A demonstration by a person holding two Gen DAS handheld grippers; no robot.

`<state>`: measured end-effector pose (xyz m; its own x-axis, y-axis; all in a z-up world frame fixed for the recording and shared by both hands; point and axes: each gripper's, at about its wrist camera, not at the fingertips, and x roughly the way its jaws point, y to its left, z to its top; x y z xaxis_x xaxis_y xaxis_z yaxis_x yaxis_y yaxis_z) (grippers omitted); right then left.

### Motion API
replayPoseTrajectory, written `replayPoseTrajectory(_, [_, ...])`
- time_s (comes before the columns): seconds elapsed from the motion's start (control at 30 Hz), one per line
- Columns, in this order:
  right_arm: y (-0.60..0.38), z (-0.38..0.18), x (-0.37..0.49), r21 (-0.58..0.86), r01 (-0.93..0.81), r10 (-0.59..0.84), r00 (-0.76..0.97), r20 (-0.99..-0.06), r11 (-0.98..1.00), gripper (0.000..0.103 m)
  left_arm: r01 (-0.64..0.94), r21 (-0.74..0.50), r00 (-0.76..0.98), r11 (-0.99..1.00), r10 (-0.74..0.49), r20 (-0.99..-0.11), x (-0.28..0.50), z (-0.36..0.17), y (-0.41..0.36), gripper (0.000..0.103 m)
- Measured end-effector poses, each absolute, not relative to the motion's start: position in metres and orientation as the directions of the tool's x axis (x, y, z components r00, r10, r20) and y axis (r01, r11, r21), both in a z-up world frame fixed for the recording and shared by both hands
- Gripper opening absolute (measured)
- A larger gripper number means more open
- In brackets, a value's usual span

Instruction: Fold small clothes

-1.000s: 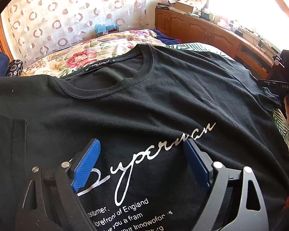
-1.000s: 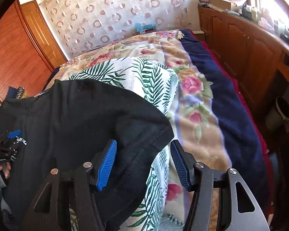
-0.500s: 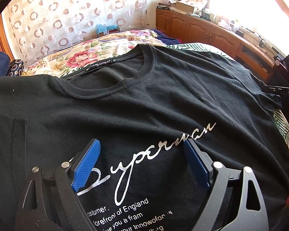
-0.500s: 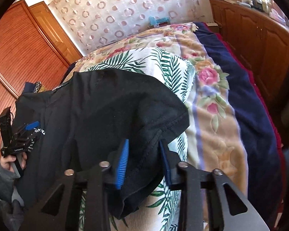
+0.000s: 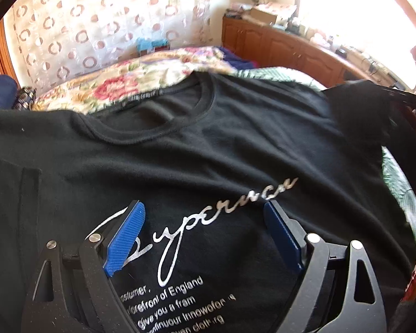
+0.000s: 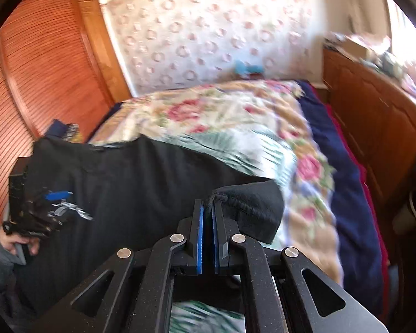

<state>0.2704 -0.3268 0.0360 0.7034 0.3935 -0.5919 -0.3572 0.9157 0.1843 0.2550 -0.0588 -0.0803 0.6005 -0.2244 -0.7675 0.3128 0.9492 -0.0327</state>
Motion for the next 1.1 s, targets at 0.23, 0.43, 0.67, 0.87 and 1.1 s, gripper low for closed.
replayPoseTrajectory(0.23, [-0.251, 0.031, 0.277, 0.185, -0.515, 0.517, 0.631, -0.579, 0.837, 0.014, 0.322, -0.043, 0.64, 0.946, -0.251, -0.726, 0.236, -0.05, -0.041, 0.088])
replayPoseTrajectory(0.43, [-0.258, 0.019, 0.286, 0.179, -0.483, 0.487, 0.646, -0.588, 0.857, 0.034, 0.336, -0.039, 0.653, 0.941, -0.263, -0.71, 0.222, -0.044, -0.035, 0.088])
replayPoseTrajectory(0.67, [-0.264, -0.007, 0.284, 0.164, -0.404, 0.401, 0.621, -0.674, 0.9, 0.034, 0.33, -0.077, 0.646, 0.941, -0.284, -0.709, 0.223, -0.051, -0.03, 0.088])
replayPoseTrajectory(0.87, [-0.248, -0.005, 0.289, 0.197, -0.434, 0.446, 0.605, -0.66, 0.879, 0.034, 0.325, -0.09, 0.644, 0.941, -0.291, -0.707, 0.22, -0.053, -0.028, 0.088])
replayPoseTrajectory(1.1, [-0.229, -0.01, 0.299, 0.183, -0.455, 0.442, 0.568, -0.694, 0.872, 0.021, 0.314, -0.098, 0.656, 0.944, -0.29, -0.696, 0.212, -0.049, -0.021, 0.088])
